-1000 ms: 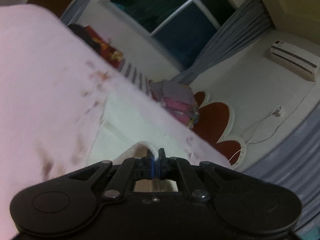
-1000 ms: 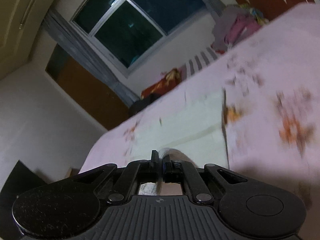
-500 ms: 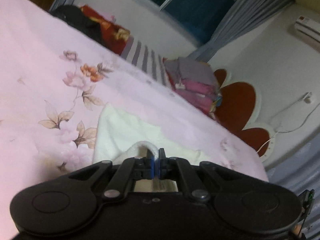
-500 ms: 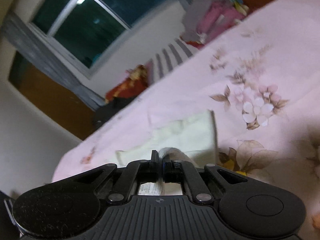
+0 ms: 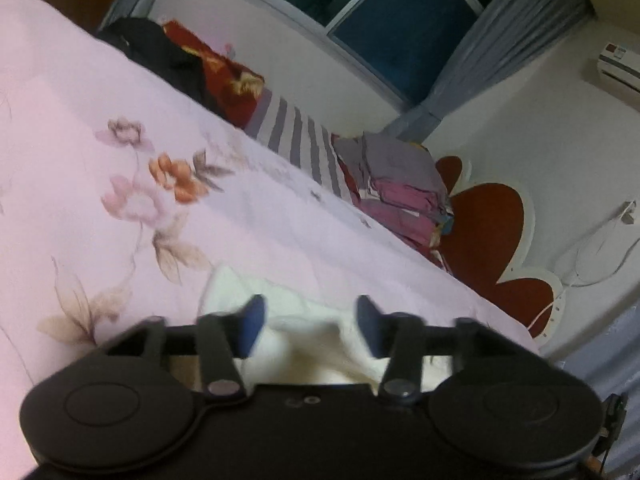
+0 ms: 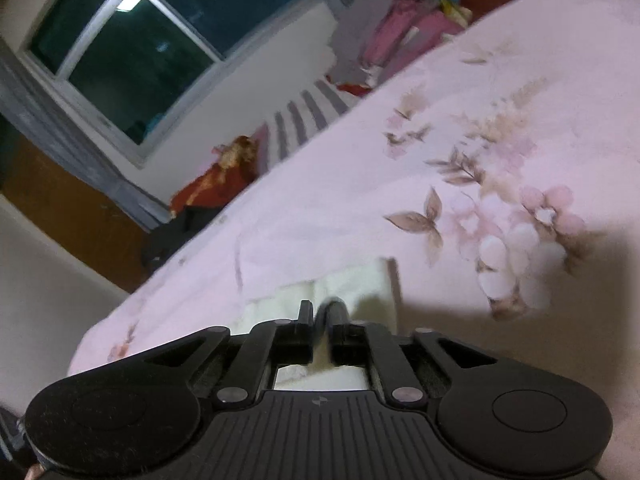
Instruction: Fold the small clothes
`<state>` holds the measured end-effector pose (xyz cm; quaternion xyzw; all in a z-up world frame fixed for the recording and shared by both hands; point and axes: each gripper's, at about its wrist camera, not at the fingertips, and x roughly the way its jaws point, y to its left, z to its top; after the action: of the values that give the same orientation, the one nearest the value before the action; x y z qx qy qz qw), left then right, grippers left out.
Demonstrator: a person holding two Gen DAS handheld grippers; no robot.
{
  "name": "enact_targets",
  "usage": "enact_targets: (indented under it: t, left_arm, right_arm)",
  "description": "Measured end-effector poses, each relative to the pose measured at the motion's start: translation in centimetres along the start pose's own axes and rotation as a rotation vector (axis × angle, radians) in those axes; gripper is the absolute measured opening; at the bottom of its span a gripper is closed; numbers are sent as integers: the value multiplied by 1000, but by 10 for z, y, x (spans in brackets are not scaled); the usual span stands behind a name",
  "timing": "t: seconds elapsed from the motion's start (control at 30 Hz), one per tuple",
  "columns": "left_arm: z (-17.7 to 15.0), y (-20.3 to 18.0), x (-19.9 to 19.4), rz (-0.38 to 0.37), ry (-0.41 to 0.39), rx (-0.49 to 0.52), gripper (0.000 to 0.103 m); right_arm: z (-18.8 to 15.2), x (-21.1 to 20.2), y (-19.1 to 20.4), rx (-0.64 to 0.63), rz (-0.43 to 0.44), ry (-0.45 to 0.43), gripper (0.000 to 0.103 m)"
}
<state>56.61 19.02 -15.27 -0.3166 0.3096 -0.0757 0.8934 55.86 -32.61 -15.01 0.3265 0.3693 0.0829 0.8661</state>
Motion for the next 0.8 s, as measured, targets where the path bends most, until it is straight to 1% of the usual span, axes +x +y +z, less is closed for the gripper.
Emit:
enact_targets:
  t: [0.07,0.13,0.2,0.3,0.37,0.4,0.43,0.47,0.5,0.53,0.57,0.6,0.63,0.67,0.73,0.8]
  left_arm:
    - [4,-1,-1,23,9,36,54]
    - [5,-2,3,28,39,77,52]
    - [5,-4,8,32,63,130,49]
    - [4,-10,22,44,112,200,43]
    - [2,-16,33,85,143,268,35]
    - [0,-18,38,105,162,291,33]
    - [-2,-20,43,122,173,312,26]
    - [-4,-22,47,147,182,337,20]
    - [-6,-23,51,168,194,360,17]
    - [-8,-24,54,177,200,375,11]
    - [-10,-25,55,190,197,393,3]
    - [-12,-26,54,200,185,408,3]
    - [-13,-25,52,205,165,406,3]
    - [-13,-24,50,211,149,401,3]
    - [-14,-21,48,218,128,384,3]
    - [-13,-19,48,210,118,366,3]
  right_arm:
    - [0,-3,4,-55,-33,-20,16]
    - [2,-5,0,-50,-37,-37,17]
    - [4,-5,-4,-51,-53,-47,33]
    - [6,-1,2,-105,-51,-18,34]
    - [4,8,8,-152,-52,10,34]
    - [3,14,11,-182,-62,24,34]
    - [1,19,14,-213,-73,36,34]
    - [-1,27,18,-259,-104,55,33]
    - [-5,34,21,-300,-122,70,33]
    - [-8,38,26,-345,-125,76,33]
    - [-11,42,29,-379,-135,83,18]
    - [-13,46,31,-416,-158,92,1]
    - [-15,49,33,-441,-199,91,1]
    - [-15,50,32,-445,-222,76,1]
    - [-14,54,28,-436,-261,60,1]
    - [-18,58,28,-470,-284,56,1]
